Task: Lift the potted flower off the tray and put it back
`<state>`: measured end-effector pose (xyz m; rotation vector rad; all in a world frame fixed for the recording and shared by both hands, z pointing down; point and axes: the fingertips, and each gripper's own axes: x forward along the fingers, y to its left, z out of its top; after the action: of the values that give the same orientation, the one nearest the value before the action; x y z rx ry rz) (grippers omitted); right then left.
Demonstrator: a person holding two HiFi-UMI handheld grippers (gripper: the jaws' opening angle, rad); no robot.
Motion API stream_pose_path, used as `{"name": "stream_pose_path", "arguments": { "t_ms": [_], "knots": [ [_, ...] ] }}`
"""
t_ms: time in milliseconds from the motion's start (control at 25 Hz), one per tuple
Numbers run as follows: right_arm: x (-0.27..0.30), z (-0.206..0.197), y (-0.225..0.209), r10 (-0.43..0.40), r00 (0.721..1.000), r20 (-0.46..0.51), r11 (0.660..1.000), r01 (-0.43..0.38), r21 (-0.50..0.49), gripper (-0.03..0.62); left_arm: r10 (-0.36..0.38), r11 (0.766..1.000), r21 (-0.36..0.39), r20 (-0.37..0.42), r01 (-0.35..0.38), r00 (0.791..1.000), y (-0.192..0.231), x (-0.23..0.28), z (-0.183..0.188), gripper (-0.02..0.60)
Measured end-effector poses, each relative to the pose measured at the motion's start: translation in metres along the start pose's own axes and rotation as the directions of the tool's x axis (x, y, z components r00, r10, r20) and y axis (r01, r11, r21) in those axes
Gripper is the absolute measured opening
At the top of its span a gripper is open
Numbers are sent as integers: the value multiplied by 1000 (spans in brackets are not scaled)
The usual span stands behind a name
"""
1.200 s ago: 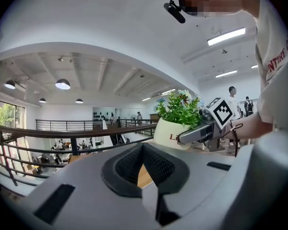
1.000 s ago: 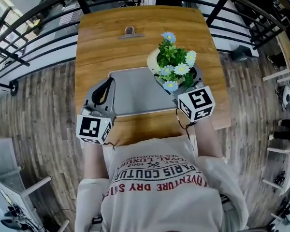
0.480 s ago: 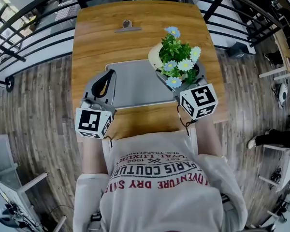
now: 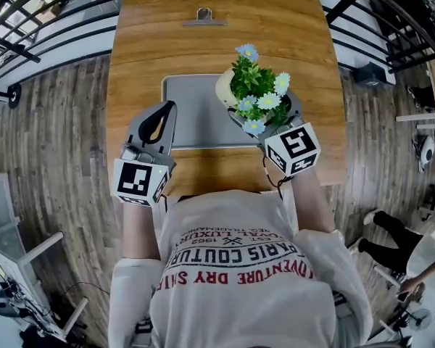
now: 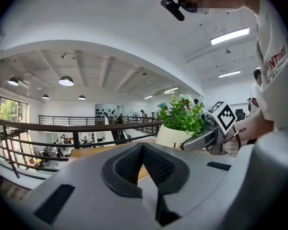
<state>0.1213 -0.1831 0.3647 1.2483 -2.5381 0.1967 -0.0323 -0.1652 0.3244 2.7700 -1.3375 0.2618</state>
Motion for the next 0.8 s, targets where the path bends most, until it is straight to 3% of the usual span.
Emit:
{"name": "stream_pose_path", "arguments": {
  "t_ms": [320, 520, 640, 800],
  "knots": [
    [55, -53, 21, 153, 984, -95, 985, -159, -60, 486, 22, 998, -54, -106, -28, 994, 9, 3, -46, 12],
    [65, -94, 23, 266, 950, -160, 951, -286, -114, 486, 42, 994, -97, -152, -57, 987, -10, 21, -72, 12],
    [69, -112, 30, 331, 925, -186, 929, -354, -110, 486, 44, 994, -93, -172, -61, 984, -19, 23, -85, 12],
    [81, -134, 32, 393, 892, -224, 901, -422, -98, 486, 79, 983, -144, -204, -110, 976, -21, 25, -99, 12]
  ]
}}
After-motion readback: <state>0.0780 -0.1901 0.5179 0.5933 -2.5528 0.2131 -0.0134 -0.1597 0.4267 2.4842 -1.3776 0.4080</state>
